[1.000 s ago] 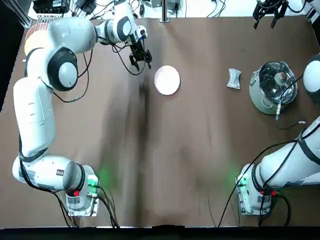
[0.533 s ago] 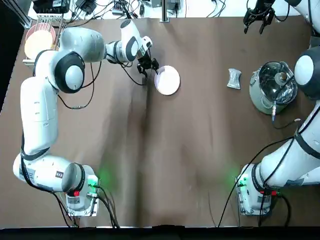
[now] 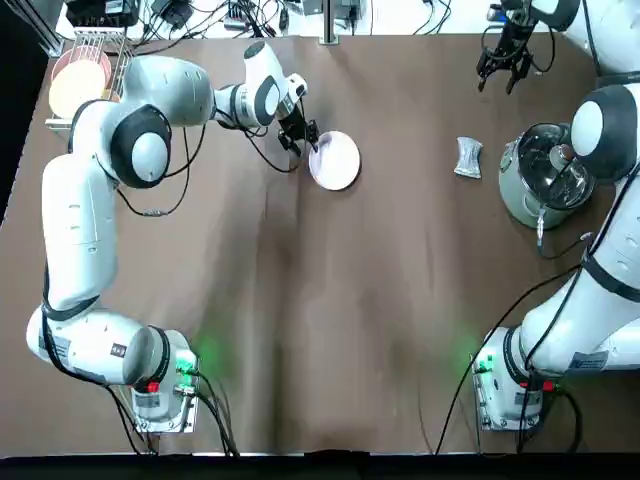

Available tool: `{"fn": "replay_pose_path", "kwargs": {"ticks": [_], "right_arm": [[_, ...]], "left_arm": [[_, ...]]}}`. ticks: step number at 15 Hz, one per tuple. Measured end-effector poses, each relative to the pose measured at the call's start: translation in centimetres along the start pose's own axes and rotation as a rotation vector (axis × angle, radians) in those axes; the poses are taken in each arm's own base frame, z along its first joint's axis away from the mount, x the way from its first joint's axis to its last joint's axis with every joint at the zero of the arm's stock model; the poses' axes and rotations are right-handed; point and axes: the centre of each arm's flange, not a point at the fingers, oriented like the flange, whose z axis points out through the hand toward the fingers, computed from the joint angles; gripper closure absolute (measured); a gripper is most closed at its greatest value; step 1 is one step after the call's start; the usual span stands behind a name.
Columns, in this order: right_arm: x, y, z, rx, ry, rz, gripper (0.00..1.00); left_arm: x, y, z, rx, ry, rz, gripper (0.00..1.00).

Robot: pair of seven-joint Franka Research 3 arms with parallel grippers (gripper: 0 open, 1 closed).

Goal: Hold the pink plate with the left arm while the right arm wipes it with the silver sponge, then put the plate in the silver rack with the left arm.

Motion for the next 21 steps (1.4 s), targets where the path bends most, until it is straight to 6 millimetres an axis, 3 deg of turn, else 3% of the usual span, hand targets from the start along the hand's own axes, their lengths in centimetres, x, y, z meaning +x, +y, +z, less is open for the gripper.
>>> {"fn": "replay_pose_path", "kwargs": {"ticks": [1,4,6,7,9,10,13,14,17,20,21], "right_arm": [[0.4,0.3,1.3,0.014,-0.007,0.009,0.0],[0.8,0.4,4.0,0.029,-0.026,0.045,0.0],[0.6,0.2,5.3,0.027,-0.05,0.109,0.0],[0.4,0.0,6.0,0.025,-0.064,0.127,0.0],[0.1,-0.1,7.8,0.028,-0.085,0.153,0.02],[-0.1,0.0,8.8,0.03,-0.092,0.167,0.05],[-0.6,0.0,10.8,0.028,-0.114,0.209,0.12],[-0.7,-0.1,11.7,0.027,-0.126,0.227,0.22],[-0.5,-0.8,12.8,0.019,-0.131,0.249,0.29],[-0.2,-1.1,13.8,0.014,-0.129,0.253,0.31],[-0.1,-1.1,14.1,0.013,-0.13,0.253,0.36]], "left_arm": [[-0.2,0.3,0.1,0.0,-0.002,0.005,0.37],[-0.3,0.5,0.2,0.001,-0.002,0.008,0.42],[-0.4,0.7,0.3,0.001,-0.003,0.011,0.53],[-0.4,0.8,0.3,0.001,-0.004,0.014,0.53],[-0.5,1.0,0.3,0.001,-0.004,0.016,0.68],[-0.6,1.1,0.4,0.002,-0.005,0.018,0.77],[-0.6,1.2,0.5,0.002,-0.006,0.019,0.79],[-0.6,1.2,0.5,0.002,-0.006,0.019,0.9],[-0.7,1.2,0.5,0.002,-0.006,0.02,0.97],[-0.7,1.3,0.5,0.003,-0.006,0.022,0.97],[-0.7,1.3,0.5,0.003,-0.006,0.023,0.97]]}}
